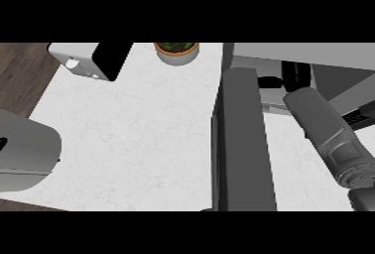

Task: Pick up the milk, place it into the microwave and close the microwave

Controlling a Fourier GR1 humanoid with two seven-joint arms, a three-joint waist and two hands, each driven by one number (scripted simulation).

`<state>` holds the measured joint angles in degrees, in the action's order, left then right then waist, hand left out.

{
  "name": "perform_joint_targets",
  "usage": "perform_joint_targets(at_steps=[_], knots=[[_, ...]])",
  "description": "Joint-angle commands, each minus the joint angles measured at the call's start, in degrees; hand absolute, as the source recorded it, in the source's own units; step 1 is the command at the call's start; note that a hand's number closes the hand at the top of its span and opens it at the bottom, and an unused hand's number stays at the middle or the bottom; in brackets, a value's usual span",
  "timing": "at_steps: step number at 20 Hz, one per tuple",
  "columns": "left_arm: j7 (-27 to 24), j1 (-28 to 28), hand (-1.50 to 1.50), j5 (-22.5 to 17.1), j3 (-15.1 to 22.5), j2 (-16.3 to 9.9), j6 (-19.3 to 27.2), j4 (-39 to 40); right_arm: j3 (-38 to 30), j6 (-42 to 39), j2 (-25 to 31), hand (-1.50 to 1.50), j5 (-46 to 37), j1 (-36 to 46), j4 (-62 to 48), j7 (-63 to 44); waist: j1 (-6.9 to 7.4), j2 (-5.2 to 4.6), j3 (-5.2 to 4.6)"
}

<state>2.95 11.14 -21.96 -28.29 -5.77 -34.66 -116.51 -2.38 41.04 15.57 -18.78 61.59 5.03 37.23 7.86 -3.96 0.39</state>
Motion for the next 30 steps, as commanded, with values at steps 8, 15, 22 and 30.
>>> perform_joint_targets(at_steps=[8,15,22,30], knots=[[-0.4,-1.7,-1.5,2.3,6.2,1.2,-3.5,1.1,-6.8,-16.6,-1.2,-1.5,7.3,-0.8,2.2,7.1,-2.6,1.18,-0.03],[-1.8,-0.6,-1.5,3.8,9.0,3.5,-4.8,0.7,-10.8,-25.0,-2.6,-1.5,11.4,-5.5,1.6,11.9,-3.86,2.17,-0.16],[0.5,0.5,1.5,6.6,17.0,5.7,-2.3,-1.4,-13.4,-39.2,-2.2,-1.5,14.7,-9.8,1.6,14.5,-5.72,3.05,-0.21],[1.6,1.4,1.5,7.4,24.8,5.8,1.1,-0.4,-13.1,-44.9,-6.0,-1.5,15.7,-19.1,3.9,19.5,-7.26,3.77,-0.34]])
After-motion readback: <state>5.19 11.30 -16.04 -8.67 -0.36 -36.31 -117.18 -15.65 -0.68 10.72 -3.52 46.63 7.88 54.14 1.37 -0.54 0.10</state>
